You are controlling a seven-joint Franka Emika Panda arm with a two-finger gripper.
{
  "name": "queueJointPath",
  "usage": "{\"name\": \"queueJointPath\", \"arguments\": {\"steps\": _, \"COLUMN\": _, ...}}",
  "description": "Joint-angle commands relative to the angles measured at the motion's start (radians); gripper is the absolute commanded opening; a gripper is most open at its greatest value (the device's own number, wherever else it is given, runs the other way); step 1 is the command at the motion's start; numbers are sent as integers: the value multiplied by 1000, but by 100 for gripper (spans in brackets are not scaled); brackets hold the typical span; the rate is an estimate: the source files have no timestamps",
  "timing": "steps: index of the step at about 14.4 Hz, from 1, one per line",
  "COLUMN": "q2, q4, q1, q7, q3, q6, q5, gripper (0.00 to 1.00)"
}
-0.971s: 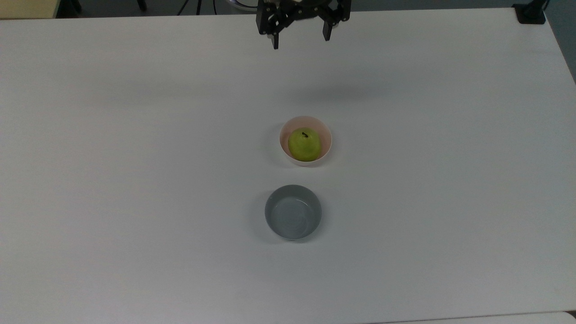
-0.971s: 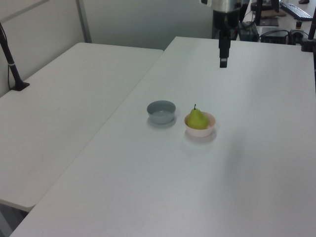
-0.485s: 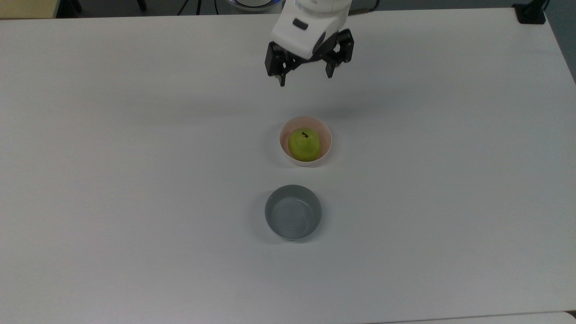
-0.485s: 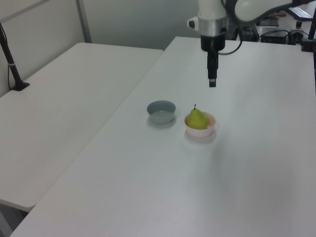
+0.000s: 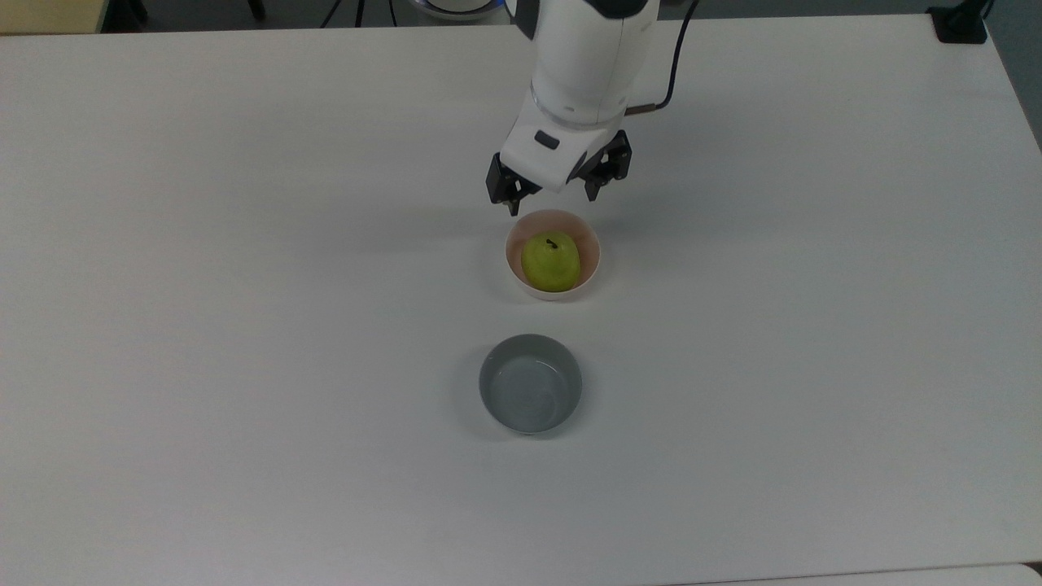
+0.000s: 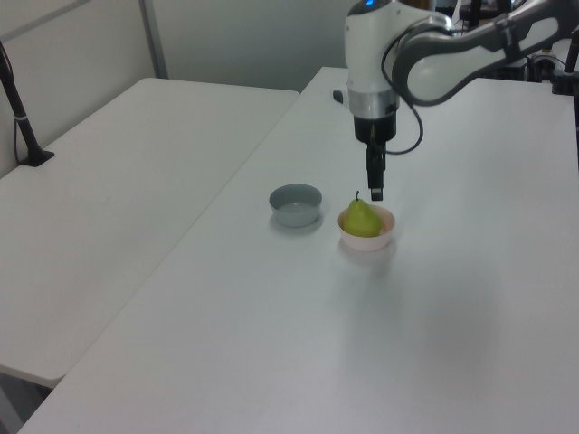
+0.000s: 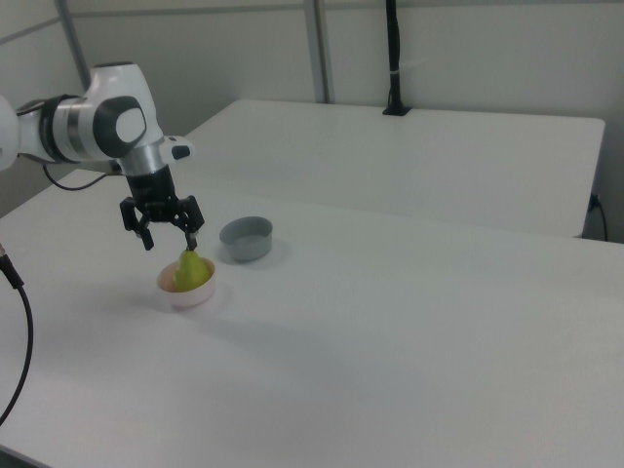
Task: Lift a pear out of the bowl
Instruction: 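Lower the open gripper over the green pear in the pink bowl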
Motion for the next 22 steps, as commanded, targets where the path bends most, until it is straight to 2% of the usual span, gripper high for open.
{"name": "queueJointPath", "arguments": {"steps": 1, "q2": 23, "q4": -27, "q1": 19, "q7": 11, "q3": -5, "q6": 66, "q5": 1, "gripper": 100}}
{"name": "queueJointPath", "arguments": {"steps": 7, "q2": 69, "q4": -27, "q1": 22, "q7": 12, "q3": -5, "q6": 131, "q5": 1, "gripper": 97}}
{"name": "queueJointPath", "arguments": {"steps": 11, "q2": 81, "q4": -27, "q1": 19, "q7": 23, "q3": -5, "q6": 151, "q5": 1, "gripper": 83}}
{"name": "queueJointPath", "arguments": {"steps": 22, "q2": 104, "q4": -45, "q1": 17, "q7": 21, "q3": -5, "q6": 194, "q5": -13, "gripper": 79}}
